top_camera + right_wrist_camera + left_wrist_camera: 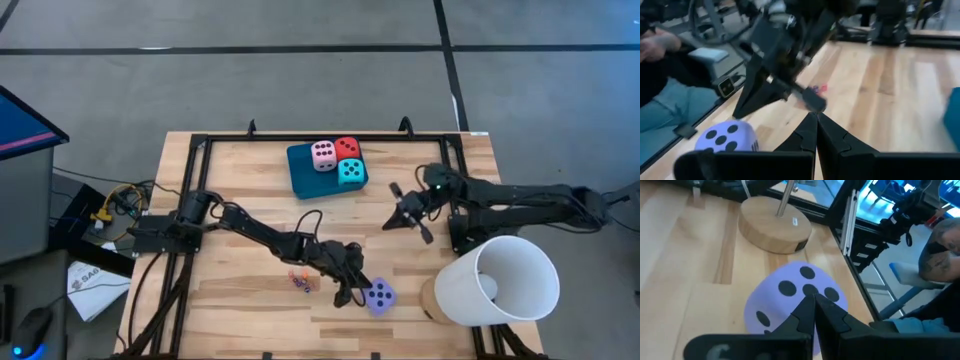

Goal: Pick & Place Dice
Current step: Put the large purple dice into the blue bin

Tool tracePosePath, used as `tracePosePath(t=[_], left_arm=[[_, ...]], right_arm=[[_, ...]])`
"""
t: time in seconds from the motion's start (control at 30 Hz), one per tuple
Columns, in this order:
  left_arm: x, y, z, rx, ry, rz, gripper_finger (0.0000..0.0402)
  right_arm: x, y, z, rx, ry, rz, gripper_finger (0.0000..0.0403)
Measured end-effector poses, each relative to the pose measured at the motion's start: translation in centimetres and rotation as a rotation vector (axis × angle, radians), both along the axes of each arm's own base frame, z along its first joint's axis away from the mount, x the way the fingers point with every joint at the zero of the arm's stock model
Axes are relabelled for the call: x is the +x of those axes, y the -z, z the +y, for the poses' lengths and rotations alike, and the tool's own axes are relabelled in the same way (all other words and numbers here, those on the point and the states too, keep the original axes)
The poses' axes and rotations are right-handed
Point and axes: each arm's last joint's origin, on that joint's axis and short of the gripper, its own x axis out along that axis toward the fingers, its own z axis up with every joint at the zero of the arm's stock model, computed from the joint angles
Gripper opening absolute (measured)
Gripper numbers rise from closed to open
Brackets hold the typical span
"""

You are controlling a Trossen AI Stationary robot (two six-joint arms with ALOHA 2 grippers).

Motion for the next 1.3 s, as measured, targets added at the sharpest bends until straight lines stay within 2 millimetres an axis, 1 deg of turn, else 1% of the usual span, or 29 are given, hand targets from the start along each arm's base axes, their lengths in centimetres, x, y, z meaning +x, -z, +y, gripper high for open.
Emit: tracePosePath(t=[0.13,0.2,0.3,0.37,0.43,0.6,0.77,0.83,1.0,1.2,1.3], left_arm=[[-0.7,-1.6,0.5,0.063,-0.015,0.025,0.0000],[-1.4,-2.6,0.8,0.135,-0.065,0.063,0.0000],[-2.7,-4.3,1.3,0.238,-0.122,0.118,0.0000],[-3.5,-5.4,1.6,0.271,-0.141,0.141,0.0000],[-4.0,-6.5,1.7,0.283,-0.157,0.136,0.0000],[-5.1,-8.2,2.1,0.319,-0.173,0.147,0.0000],[-6.3,-10.0,2.7,0.377,-0.224,0.141,0.0000],[-6.8,-10.7,2.9,0.397,-0.253,0.134,0.0000],[-8.2,-12.7,3.5,0.440,-0.298,0.121,0.0000],[-9.6,-15.0,4.0,0.432,-0.336,0.072,0.0000],[-10.0,-15.5,4.1,0.428,-0.340,0.061,0.0000]], right_arm=[[1.6,0.5,0.6,0.020,-0.077,0.056,0.0000],[2.3,0.7,1.0,0.034,-0.120,0.080,0.0000],[3.0,1.8,1.9,0.056,-0.187,0.141,0.0000],[3.2,2.4,2.5,0.058,-0.220,0.172,0.0000],[3.4,2.6,3.0,0.038,-0.254,0.165,0.0000],[3.9,1.7,4.1,0.032,-0.321,0.128,0.0000],[3.9,2.3,5.7,0.024,-0.383,0.167,0.0000],[4.0,2.7,6.4,0.012,-0.411,0.179,0.0000],[5.2,4.1,7.9,-0.012,-0.474,0.154,0.0000],[5.9,6.5,8.3,-0.004,-0.487,0.253,0.0000],[6.4,7.4,8.4,0.018,-0.473,0.283,0.0000]])
